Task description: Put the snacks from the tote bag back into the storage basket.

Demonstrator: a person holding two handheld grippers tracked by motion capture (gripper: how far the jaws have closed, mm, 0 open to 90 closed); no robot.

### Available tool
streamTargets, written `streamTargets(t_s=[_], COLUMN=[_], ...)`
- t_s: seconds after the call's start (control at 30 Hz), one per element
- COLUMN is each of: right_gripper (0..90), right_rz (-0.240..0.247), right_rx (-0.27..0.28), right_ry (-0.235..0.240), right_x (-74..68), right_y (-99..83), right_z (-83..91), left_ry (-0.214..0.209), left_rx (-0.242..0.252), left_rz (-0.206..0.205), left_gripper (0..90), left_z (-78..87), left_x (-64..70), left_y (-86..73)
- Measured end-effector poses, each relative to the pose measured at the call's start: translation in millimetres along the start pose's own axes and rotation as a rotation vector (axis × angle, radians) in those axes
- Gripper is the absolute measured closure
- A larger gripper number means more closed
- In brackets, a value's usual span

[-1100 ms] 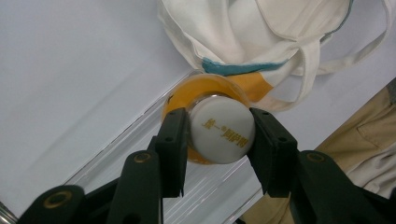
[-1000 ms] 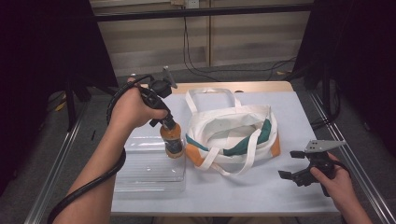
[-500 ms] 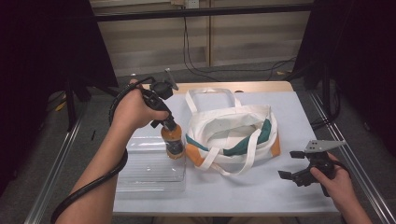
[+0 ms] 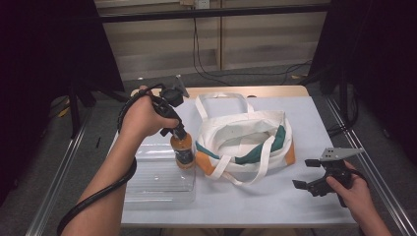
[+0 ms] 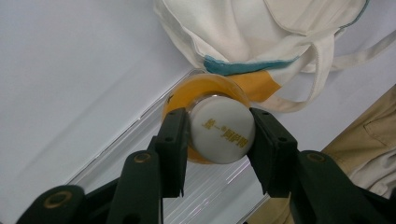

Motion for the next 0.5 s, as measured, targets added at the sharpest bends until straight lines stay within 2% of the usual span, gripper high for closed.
streamTargets(t_s=[0.3,0.33,0.5], right_gripper=[1.4,1.4,1.4], right_rz=[-0.002,-0.002,-0.002], right_rx=[0.000,0.000,0.000], right_ry=[0.001,-0.001,0.001], right_x=[-0.2,-0.1,-0.1], right_y=[0.0,0.1,0.0], right_z=[0.2,0.4,0.2], left_ry=[-0.003,0.003,-0.001], left_rx=[-0.004,-0.016,-0.005], left_rz=[0.003,-0.013,0.003], left_gripper=[59.1,59.1,59.1], left_z=[-3.9,-4.0,-6.5], left_x=[1.3,0.3,0.5], left_y=[1.6,1.3,1.5])
Point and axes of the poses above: each handheld gripper's, and its own axes: z roughly backward along the jaws, y roughly out of its top, x roughly to its right, the point moved 5 cm from there along -z, roughly forward along the jaws, and after that the axes turned 5 degrees about y, right-handed, at the moved point
